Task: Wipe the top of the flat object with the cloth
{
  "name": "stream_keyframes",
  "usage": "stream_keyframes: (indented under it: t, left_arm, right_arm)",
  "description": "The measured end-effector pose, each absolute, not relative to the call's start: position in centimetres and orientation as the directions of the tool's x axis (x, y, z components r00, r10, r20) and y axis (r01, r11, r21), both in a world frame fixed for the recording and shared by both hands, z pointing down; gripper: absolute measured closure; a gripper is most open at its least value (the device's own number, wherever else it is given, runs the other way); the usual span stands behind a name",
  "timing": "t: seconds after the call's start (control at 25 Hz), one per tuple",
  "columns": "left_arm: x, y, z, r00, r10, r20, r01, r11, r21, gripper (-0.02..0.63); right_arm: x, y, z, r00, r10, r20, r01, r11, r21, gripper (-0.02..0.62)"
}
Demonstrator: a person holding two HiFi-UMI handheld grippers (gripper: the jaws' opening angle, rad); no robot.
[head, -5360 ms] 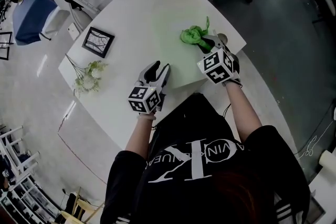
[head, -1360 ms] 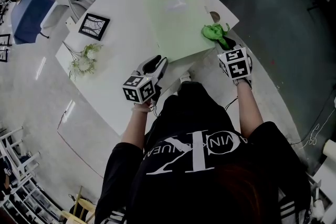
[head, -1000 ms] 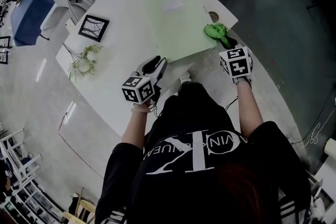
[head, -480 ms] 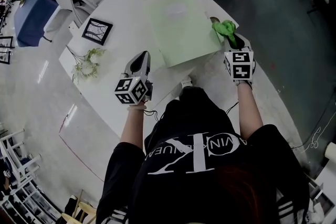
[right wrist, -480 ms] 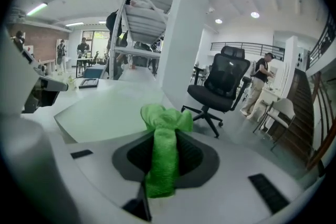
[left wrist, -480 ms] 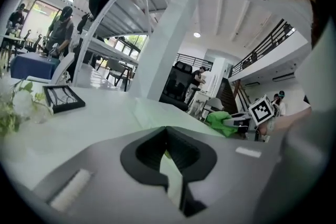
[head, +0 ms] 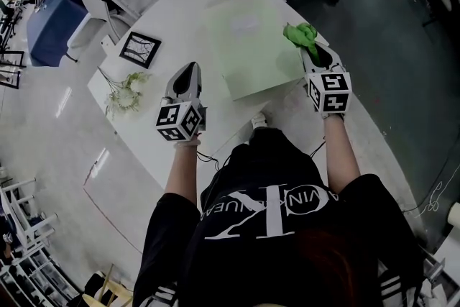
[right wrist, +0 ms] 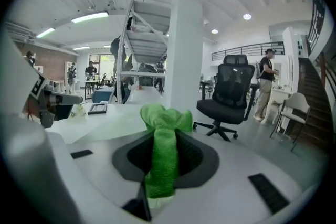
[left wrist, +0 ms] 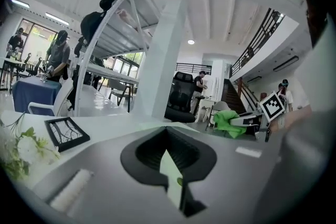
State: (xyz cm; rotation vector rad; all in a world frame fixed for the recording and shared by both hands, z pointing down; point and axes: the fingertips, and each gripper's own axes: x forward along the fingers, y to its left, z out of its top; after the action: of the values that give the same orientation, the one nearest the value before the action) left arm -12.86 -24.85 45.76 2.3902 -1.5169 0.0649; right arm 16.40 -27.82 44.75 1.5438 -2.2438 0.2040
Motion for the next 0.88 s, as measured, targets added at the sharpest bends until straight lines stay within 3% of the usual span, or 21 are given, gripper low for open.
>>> stream_keyframes:
  t: [0.88]
  left_arm:
    - [-14.4, -27.4, 38.1, 0.349, -0.936, 0.04, -0.935, -0.345, 0.083, 0.595]
  right_arm:
    - [12.7, -30.0, 38.8, -0.424, -0.865, 0.27, -0.876, 0.467, 0.123, 0.517]
